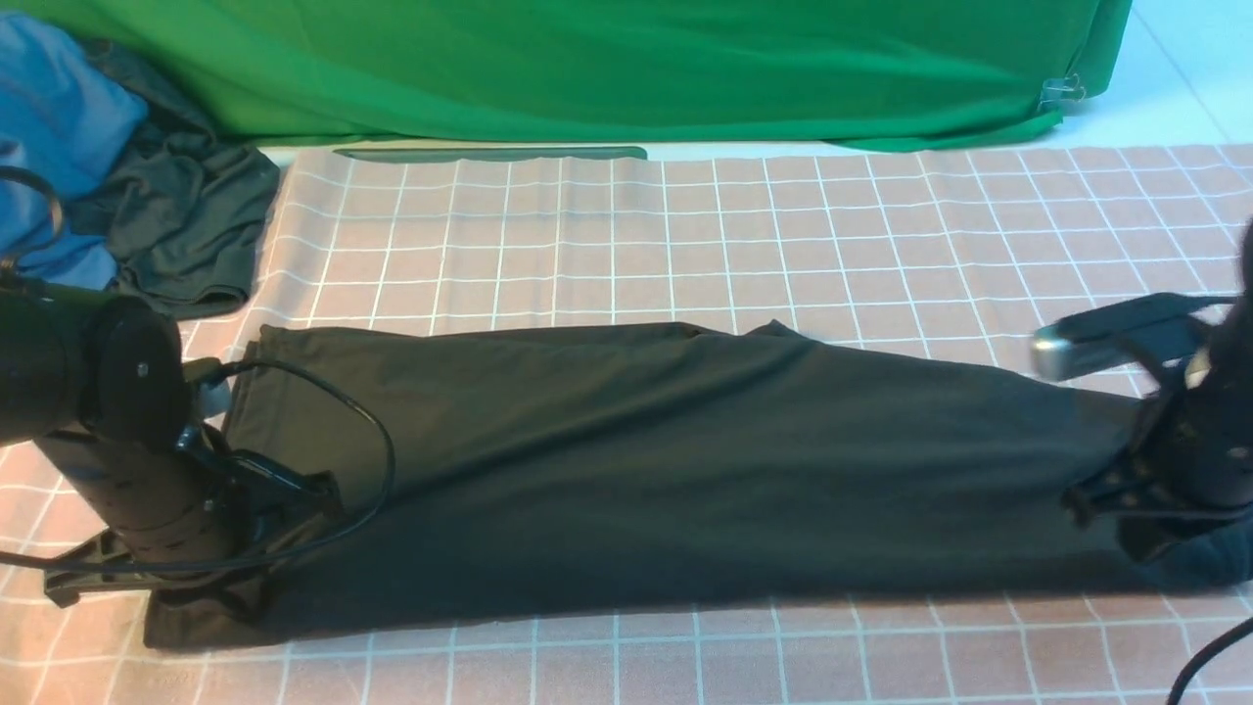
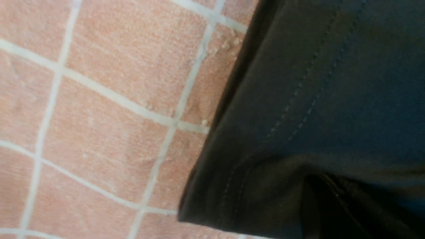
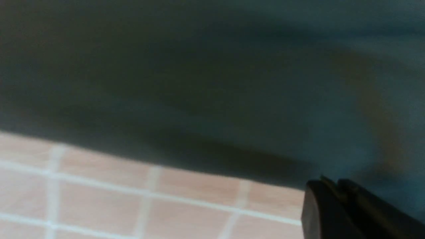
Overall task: Fold a long-sleeved shirt over a pink coffee tablecloth.
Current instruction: 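Pull the folded dark garment lengthwise by its ends to straighten it flat on the table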
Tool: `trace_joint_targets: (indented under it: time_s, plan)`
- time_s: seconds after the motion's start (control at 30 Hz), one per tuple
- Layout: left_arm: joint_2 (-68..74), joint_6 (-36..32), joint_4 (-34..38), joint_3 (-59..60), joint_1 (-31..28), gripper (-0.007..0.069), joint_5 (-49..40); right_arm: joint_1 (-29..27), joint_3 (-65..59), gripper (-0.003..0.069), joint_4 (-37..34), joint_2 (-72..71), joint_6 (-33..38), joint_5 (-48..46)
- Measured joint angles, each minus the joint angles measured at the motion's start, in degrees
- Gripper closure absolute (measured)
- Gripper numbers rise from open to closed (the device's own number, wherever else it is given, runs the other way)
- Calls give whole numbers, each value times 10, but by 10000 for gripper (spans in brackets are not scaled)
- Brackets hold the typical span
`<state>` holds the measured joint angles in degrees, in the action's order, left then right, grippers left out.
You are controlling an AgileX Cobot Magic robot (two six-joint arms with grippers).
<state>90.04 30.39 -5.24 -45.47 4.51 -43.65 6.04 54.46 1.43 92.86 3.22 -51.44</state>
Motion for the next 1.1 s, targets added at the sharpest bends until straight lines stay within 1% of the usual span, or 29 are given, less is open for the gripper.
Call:
trace_joint_targets:
  time_s: [0.03,0.07,0.1,0.17,0.2,0.23,0.27,0.33,0.4,0.57,0.7,0.73,0.8,0.83,0.93,0.97,1.0,1.1]
  plan:
    - [-9,-1,-1,1,0,611,0,-15,0,525,0,0,0,5]
    - [-33,-5,2,1,-1,611,-1,-32,0,487,1,0,-1,13]
    - [-59,-14,16,1,-2,611,-2,-50,0,431,1,0,-7,28]
    - [-94,-31,40,2,-2,611,-7,-65,0,338,0,3,-17,46]
    - [-104,-42,49,2,-2,611,-10,-72,0,313,0,4,-19,53]
    - [-139,-71,87,2,-2,611,-20,-83,2,225,0,9,-21,66]
    - [-164,-94,115,2,-2,611,-29,-89,6,190,0,14,-22,69]
    - [-216,-132,166,2,-1,611,-41,-104,21,69,0,35,-24,73]
    - [-253,-144,187,2,-1,611,-47,-111,37,27,0,53,-26,75]
    - [-327,-152,187,2,0,611,-86,-120,57,8,-1,96,-27,80]
    - [-374,-152,168,2,0,611,-120,-121,67,26,-5,123,-27,78]
    - [-382,-152,164,2,0,611,-122,-121,68,45,-7,125,-27,75]
    - [-401,-152,162,2,0,611,-122,-121,70,127,-14,129,-19,74]
    - [-407,-152,162,2,0,611,-122,-121,71,192,-21,129,-13,73]
    - [-418,-152,162,2,0,611,-122,-120,71,441,-39,129,15,70]
    - [-418,-152,162,2,0,611,-122,-120,71,503,-42,129,23,70]
    - [-418,-152,162,2,0,611,-122,-120,72,543,-41,129,31,69]
    - [-418,-152,164,2,0,611,-126,-128,79,550,-35,130,27,60]
